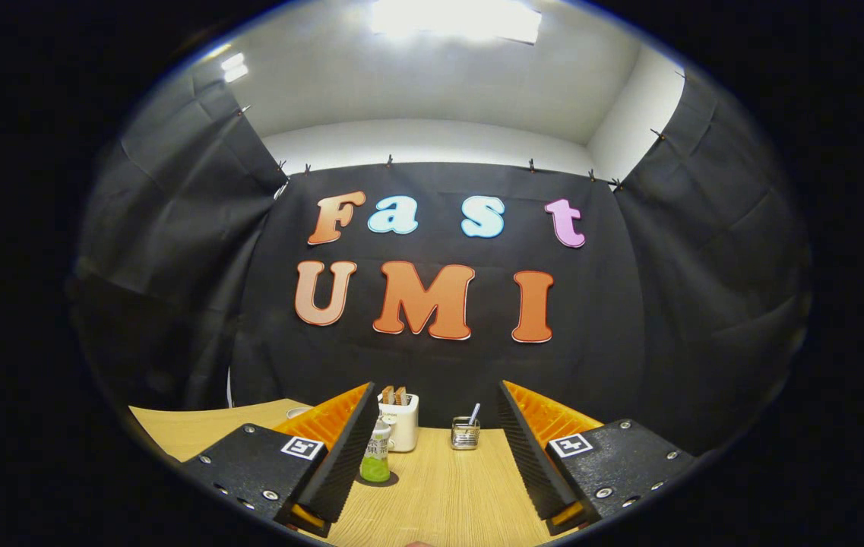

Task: Take the bottle from table, then pour the juice into the cup, finally place the bottle on the coaster

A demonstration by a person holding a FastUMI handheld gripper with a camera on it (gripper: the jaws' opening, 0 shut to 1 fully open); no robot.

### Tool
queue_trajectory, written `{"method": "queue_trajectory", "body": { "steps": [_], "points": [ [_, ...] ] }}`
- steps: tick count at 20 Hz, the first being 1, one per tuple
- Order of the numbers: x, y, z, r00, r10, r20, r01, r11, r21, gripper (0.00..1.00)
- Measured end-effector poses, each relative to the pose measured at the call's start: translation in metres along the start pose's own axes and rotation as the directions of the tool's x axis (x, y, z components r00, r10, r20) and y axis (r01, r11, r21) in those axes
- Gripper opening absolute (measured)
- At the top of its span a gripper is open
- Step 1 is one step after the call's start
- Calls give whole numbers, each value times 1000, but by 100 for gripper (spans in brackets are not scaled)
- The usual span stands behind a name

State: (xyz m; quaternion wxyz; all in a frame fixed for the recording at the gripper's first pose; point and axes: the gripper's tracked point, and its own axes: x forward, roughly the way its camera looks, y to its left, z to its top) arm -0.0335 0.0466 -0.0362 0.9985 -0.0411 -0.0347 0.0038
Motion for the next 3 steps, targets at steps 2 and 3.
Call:
{"method": "queue_trajectory", "body": {
  "steps": [2,3],
  "points": [
    [0,-1,3,1000,-7,6,7,1000,-4,92],
    [2,-1,2,1000,-12,7,12,1000,0,92]
  ]
}}
